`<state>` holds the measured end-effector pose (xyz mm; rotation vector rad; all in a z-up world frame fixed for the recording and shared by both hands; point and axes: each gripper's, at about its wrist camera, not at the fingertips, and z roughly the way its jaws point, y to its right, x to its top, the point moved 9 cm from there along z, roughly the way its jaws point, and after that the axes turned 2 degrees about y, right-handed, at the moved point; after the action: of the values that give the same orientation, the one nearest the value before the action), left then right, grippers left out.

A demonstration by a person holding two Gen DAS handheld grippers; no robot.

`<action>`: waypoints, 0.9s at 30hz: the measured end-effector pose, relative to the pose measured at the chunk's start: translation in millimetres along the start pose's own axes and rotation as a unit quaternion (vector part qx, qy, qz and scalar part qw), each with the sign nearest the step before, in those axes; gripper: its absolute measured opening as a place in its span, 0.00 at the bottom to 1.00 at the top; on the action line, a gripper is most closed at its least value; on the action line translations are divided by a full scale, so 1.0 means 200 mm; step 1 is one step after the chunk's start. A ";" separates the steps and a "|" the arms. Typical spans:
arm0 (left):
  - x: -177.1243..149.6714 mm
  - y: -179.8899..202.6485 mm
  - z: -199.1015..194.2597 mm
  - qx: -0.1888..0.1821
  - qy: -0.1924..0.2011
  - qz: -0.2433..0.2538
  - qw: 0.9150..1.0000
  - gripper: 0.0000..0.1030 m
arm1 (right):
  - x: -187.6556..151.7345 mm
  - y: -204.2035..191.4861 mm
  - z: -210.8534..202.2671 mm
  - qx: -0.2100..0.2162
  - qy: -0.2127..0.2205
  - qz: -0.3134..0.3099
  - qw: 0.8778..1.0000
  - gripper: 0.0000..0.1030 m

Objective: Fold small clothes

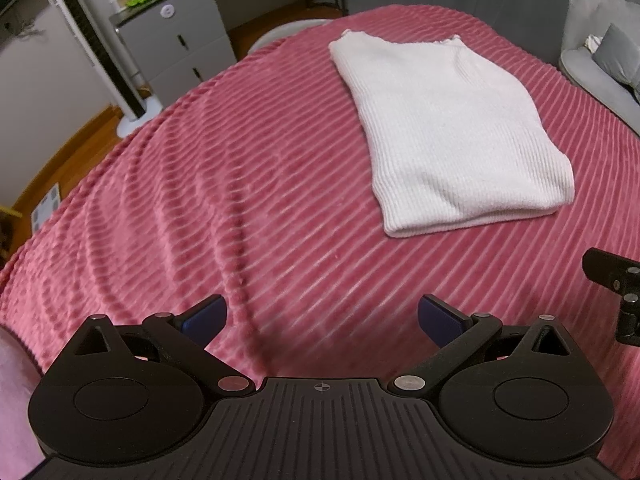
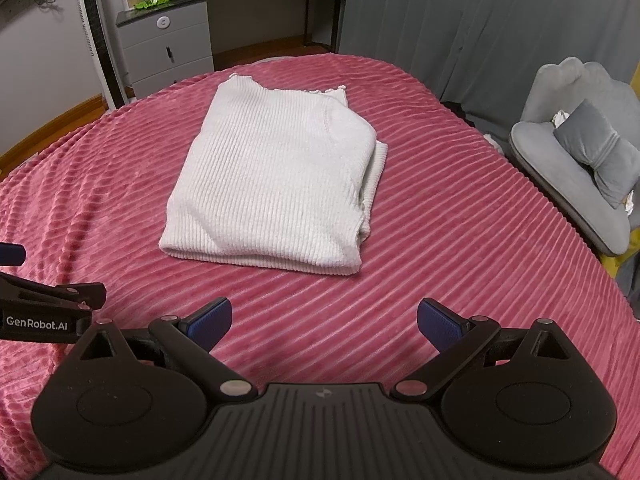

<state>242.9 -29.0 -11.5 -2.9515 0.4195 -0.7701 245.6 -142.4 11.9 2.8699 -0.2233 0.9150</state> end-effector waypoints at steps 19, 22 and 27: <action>0.01 0.01 0.00 0.000 0.002 0.004 1.000 1.00 | 0.00 0.02 -0.01 -0.004 0.000 -0.008 1.000 0.96; 0.01 0.02 0.00 -0.001 0.006 0.008 1.000 1.00 | 0.00 0.03 0.00 -0.004 0.000 -0.008 1.000 0.96; 0.01 0.02 -0.01 -0.003 0.008 0.011 1.000 1.00 | 0.00 0.03 0.00 -0.004 0.000 -0.008 1.000 0.96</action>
<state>242.5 -33.3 -9.7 -2.9422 0.4562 -0.7933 243.8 -148.8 12.8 2.8600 -0.2043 0.9091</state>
